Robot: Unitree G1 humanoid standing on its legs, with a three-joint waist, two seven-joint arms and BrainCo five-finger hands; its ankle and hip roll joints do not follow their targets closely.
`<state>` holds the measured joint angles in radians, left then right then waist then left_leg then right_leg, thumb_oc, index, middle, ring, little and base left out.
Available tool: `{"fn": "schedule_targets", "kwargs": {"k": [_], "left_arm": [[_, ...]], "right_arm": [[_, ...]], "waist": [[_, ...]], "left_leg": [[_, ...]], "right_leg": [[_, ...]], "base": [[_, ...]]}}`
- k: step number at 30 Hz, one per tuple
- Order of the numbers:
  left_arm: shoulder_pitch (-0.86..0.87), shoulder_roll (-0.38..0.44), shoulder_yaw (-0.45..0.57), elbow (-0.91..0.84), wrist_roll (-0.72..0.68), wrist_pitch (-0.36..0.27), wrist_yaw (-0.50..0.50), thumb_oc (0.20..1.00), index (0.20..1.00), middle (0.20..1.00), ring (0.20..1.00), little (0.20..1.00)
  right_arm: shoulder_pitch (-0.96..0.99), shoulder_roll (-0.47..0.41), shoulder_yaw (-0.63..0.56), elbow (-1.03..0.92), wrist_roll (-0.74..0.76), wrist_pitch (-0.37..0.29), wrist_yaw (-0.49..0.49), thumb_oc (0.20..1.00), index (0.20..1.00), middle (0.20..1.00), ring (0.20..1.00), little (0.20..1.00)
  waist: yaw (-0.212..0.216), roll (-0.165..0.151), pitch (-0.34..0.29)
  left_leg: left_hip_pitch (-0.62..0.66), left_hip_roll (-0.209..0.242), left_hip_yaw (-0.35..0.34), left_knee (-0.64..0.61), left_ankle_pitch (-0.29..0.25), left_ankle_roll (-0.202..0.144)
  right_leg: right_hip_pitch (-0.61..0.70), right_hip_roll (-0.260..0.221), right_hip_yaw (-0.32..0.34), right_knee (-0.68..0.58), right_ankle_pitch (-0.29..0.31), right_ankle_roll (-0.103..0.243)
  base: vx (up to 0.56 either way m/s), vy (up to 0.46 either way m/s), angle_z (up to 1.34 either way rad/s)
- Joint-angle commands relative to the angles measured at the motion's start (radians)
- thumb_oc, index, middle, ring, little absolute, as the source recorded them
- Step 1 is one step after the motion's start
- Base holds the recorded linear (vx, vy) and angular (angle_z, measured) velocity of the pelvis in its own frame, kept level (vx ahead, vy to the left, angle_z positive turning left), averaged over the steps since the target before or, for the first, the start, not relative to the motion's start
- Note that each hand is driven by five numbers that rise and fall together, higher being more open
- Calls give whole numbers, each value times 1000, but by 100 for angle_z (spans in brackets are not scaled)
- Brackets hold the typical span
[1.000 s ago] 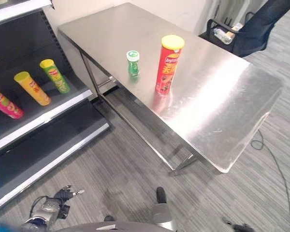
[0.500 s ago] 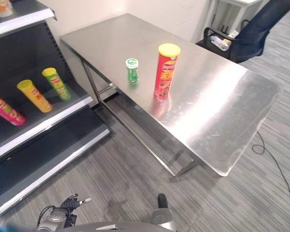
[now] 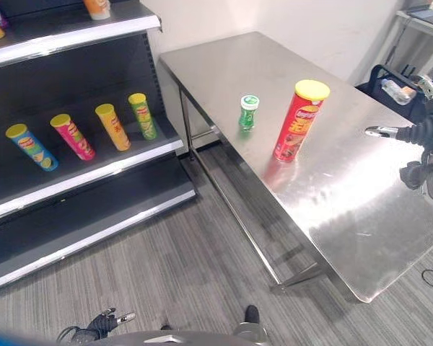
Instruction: Put the goods on the table back onto the shelves and tidy them up.
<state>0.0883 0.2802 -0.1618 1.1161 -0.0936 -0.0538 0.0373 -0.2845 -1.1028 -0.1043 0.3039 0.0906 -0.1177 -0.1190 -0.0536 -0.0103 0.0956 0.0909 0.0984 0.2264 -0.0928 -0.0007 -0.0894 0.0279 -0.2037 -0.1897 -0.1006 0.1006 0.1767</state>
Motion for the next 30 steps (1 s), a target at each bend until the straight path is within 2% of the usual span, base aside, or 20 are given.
{"fn": "schedule_targets", "kwargs": {"k": [1, 2, 6, 16, 24, 30], "left_arm": [[-68, 42, -25, 45, 13, -13, 2, 1000, 1000, 1000, 1000, 1000], [-68, 41, -23, 45, 13, -13, 2, 1000, 1000, 1000, 1000, 1000], [-64, 31, -43, 45, -2, -17, 0, 1000, 1000, 1000, 1000, 1000], [-53, 26, -60, 48, -29, -18, -1, 1000, 1000, 1000, 1000, 1000], [-48, 29, -57, 63, -35, -15, -1, 1000, 1000, 1000, 1000, 1000], [-49, 32, -59, 56, -49, -15, -7, 1000, 1000, 1000, 1000, 1000]], "right_arm": [[-120, -55, 70, 40, 95, -43, 31, 1000, 1000, 1000, 1000, 1000], [-128, -56, 77, 43, 96, -44, 31, 1000, 1000, 1000, 1000, 1000], [-256, -60, 230, 127, 128, -34, 70, 1000, 1000, 1000, 1000, 1000], [-406, -42, 346, 296, 194, -17, 85, 1000, 1000, 1000, 1000, 1000], [-463, -33, 380, 363, 233, -5, 94, 1000, 1000, 1000, 1000, 1000], [-519, -35, 450, 403, 249, 10, 133, 1000, 1000, 1000, 1000, 1000]], "waist": [[13, -46, 6], [10, -46, 6], [29, -49, 1], [54, -52, -3], [66, -54, -2], [77, -56, -2]], "left_leg": [[-23, 67, 23, 12, 15, -75], [-23, 67, 23, 12, 15, -75], [-23, 73, 13, 14, 23, -81], [-26, 73, -4, 12, 30, -88], [-28, 72, -17, 13, 31, -89], [-34, 72, -25, 12, 35, -90]], "right_leg": [[65, -15, -28, 84, -157, 22], [66, -15, -28, 84, -157, 22], [83, -12, -46, 82, -159, 18], [100, -13, -79, 88, -165, 16], [111, -13, -93, 92, -172, 14], [112, -10, -100, 90, -173, 12]], "base": [[-5, -14, 4], [0, -34, 10], [13, -27, 15], [26, -12, 9], [25, -13, 9], [5, -3, 0]]}}
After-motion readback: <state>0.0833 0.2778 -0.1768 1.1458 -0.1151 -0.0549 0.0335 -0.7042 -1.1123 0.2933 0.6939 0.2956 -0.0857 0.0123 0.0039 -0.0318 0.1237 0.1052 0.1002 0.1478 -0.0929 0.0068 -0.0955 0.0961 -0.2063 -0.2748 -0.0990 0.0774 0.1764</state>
